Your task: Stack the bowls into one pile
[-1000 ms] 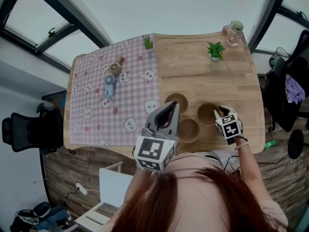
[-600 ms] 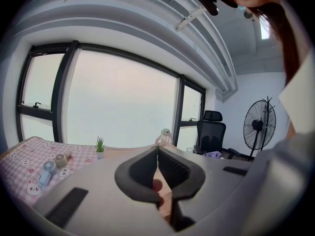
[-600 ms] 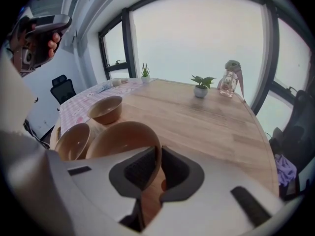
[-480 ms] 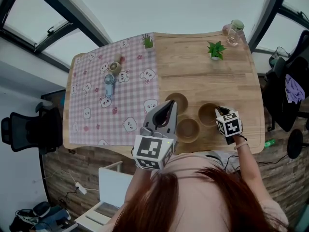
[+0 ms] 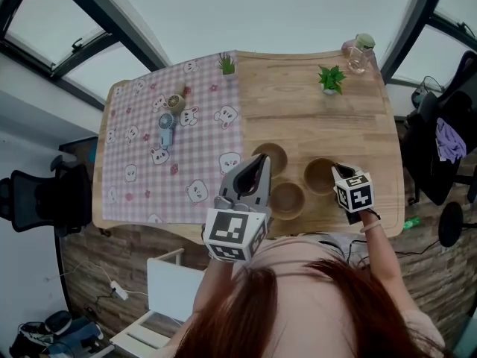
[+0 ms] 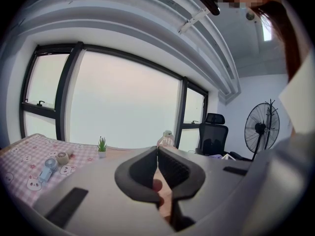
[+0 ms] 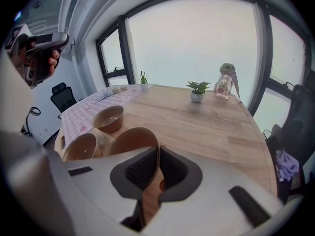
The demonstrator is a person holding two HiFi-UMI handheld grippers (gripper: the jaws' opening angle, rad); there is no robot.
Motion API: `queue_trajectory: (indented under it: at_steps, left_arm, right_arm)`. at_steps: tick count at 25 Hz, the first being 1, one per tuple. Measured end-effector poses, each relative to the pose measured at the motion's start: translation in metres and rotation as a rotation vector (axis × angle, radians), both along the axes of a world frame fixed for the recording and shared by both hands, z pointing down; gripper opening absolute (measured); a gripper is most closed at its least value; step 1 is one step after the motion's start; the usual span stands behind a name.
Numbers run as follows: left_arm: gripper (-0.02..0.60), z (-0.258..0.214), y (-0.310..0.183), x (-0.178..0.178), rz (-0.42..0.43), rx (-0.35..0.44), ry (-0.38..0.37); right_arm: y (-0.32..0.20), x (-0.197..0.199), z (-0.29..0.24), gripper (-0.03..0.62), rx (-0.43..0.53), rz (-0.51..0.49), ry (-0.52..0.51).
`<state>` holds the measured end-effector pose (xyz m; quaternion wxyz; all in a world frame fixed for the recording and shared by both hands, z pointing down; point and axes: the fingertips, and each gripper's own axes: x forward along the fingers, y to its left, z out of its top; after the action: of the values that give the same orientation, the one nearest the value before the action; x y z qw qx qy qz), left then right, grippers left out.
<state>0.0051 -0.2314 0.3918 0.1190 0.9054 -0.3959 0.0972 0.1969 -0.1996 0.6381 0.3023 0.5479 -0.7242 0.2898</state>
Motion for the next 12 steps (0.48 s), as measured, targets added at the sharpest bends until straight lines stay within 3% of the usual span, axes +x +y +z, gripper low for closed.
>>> queue_trajectory:
  at_steps: [12]
  left_arm:
    - [0.011,-0.001,0.007,-0.008,-0.042,-0.003,0.023]
  right_arm:
    - [-0.002,-0.003,-0.024,0.017,0.037,-0.003,-0.042]
